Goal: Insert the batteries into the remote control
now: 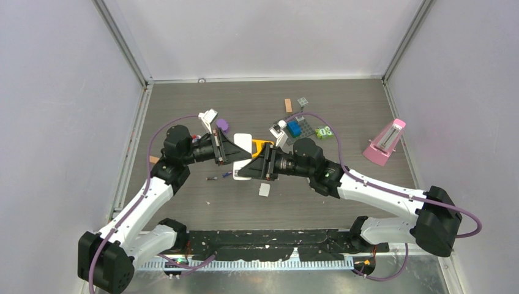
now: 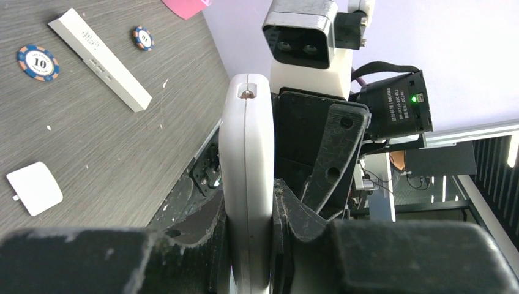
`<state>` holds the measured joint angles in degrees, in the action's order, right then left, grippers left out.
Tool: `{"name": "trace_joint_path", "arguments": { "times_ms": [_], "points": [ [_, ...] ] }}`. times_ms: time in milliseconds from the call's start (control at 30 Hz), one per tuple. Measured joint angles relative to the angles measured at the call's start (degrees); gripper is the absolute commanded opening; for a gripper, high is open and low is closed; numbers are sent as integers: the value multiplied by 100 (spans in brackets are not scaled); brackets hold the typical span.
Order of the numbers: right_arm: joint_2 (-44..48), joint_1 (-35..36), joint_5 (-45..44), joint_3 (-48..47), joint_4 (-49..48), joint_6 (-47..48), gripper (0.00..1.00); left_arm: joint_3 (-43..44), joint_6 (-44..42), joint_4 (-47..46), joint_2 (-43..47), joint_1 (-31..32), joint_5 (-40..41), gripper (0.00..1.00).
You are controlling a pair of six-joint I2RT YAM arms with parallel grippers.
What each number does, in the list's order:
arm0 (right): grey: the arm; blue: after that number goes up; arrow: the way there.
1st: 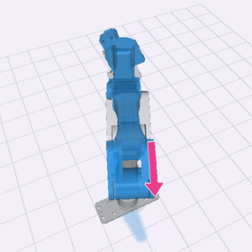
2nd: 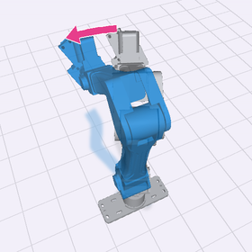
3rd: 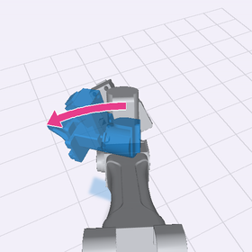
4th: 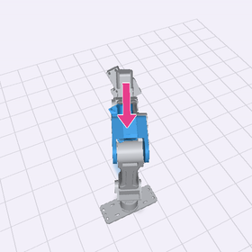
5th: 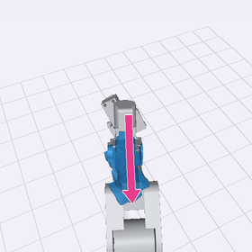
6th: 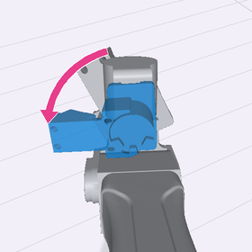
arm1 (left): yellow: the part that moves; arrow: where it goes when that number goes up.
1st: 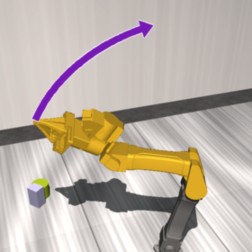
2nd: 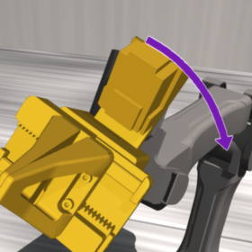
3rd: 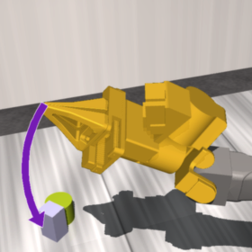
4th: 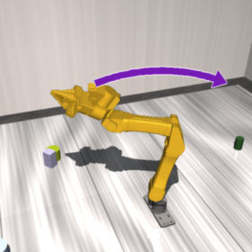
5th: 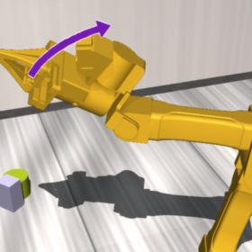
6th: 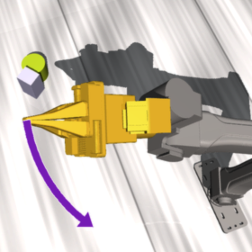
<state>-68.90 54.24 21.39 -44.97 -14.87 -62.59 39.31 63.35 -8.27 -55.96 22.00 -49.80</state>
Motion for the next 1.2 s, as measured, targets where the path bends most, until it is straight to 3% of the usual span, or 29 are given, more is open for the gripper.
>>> {"name": "trace_joint_path", "arguments": {
  "times_ms": [233, 400, 500, 667, 800, 1067, 1200],
  "points": [
    [-37, -31, 74, -2, -9, -11, 29, -35, 74, -188, 15, -7, -61, 0],
    [-61, -37, 109, -28, -7, 37, 26, -35, 79, -227, 15, -26, -85, 0],
    [-61, -37, 107, -52, 35, 105, 33, -35, 79, -264, 15, -28, -98, 0],
    [-57, -33, 46, -116, 170, 227, 63, -37, 70, -302, 17, -26, -74, 0],
    [-44, -55, 11, -240, 481, 435, 76, -37, -24, -367, 57, -31, -11, 0],
    [459, -345, -87, -282, 855, 855, 80, -37, -540, -323, 256, -374, 101, 0],
    [719, -490, -302, -282, 1036, 1021, 77, -17, -997, -44, 581, -570, 240, 0]
  ]
}}
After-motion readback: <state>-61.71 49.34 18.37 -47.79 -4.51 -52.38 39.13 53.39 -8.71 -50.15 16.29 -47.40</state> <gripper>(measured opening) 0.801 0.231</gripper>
